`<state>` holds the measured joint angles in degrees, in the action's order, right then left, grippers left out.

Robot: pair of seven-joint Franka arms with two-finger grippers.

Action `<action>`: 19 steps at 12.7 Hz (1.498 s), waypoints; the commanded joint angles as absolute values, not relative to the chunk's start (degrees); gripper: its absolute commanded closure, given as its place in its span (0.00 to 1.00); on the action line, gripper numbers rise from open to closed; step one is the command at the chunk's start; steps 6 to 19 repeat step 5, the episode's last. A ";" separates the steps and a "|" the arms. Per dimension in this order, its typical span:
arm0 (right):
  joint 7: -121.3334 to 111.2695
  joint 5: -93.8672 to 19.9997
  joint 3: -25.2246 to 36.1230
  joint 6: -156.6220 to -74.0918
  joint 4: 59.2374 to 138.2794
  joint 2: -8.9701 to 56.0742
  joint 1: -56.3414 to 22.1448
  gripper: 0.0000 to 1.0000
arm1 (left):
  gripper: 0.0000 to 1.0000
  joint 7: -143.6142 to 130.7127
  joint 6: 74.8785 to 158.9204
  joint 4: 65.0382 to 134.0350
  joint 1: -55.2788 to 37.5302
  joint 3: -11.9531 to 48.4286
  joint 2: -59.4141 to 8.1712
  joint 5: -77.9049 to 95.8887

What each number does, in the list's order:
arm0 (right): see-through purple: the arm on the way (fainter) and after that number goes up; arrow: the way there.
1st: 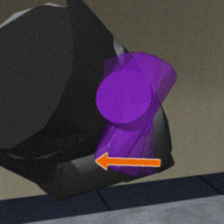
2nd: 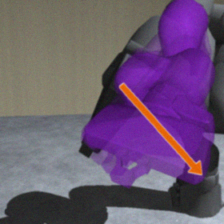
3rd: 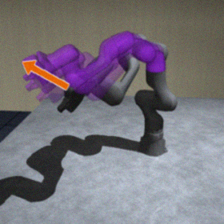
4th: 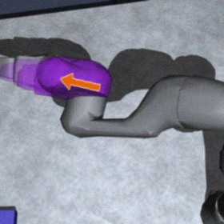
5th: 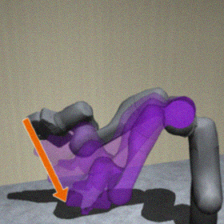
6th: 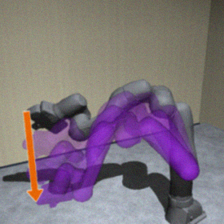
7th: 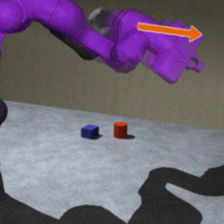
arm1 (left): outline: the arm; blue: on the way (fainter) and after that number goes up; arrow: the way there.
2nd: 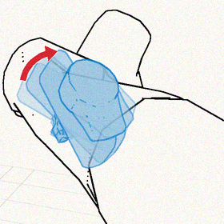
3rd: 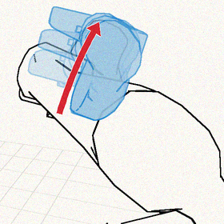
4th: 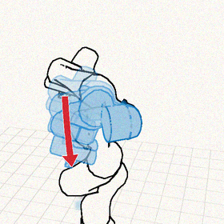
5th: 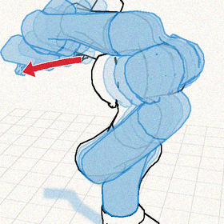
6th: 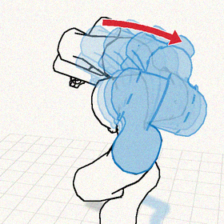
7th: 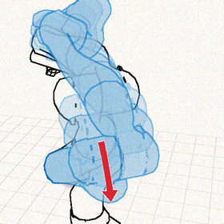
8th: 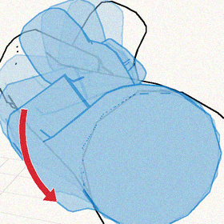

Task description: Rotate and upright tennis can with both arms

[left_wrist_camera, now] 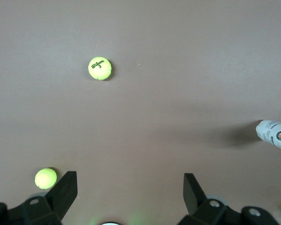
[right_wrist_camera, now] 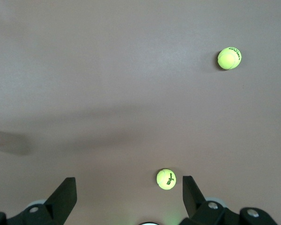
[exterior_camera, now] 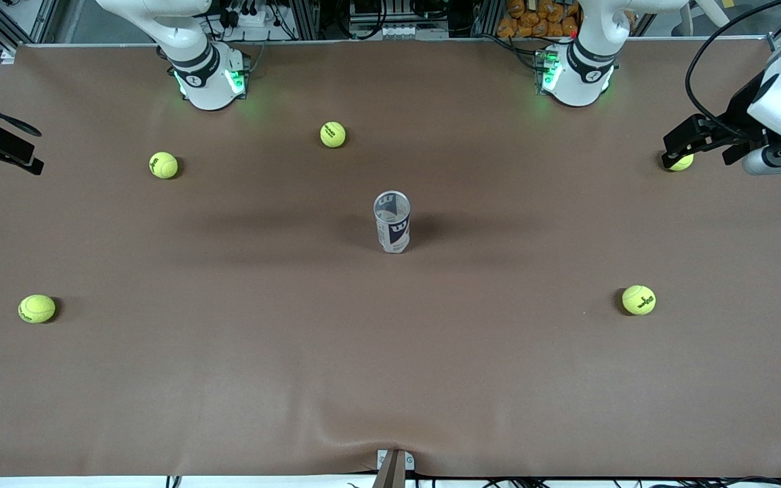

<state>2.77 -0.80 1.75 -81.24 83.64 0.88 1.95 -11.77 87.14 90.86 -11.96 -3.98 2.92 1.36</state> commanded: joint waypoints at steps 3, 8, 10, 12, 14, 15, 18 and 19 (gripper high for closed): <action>3.16 -1.05 1.49 -81.04 82.53 1.49 2.20 0.00 | 0.00 -13.10 86.75 91.50 -12.22 -4.22 3.78 -0.18; 3.16 -1.05 1.49 -81.04 82.53 1.49 2.20 0.00 | 0.00 -13.27 86.75 91.58 -12.13 -4.22 3.87 -0.18; 3.16 -1.05 1.49 -81.04 82.53 1.49 2.20 0.00 | 0.00 -13.27 86.75 91.58 -12.13 -4.22 3.87 -0.18; 3.16 -1.05 1.49 -81.04 82.53 1.49 2.20 0.00 | 0.00 -13.27 86.75 91.58 -12.13 -4.22 3.87 -0.18; 3.16 -1.05 1.49 -81.04 82.53 1.49 2.20 0.00 | 0.00 -13.27 86.75 91.58 -12.13 -4.22 3.87 -0.18; 3.16 -1.05 1.49 -81.04 82.53 1.49 2.20 0.00 | 0.00 -13.27 86.75 91.58 -12.13 -4.22 3.87 -0.18; 3.16 -1.05 1.49 -81.04 82.53 1.49 2.20 0.00 | 0.00 -13.27 86.75 91.58 -12.13 -4.22 3.87 -0.18; 3.16 -1.05 1.49 -81.04 82.53 1.49 2.20 0.00 | 0.00 -13.27 86.75 91.58 -12.13 -4.22 3.87 -0.18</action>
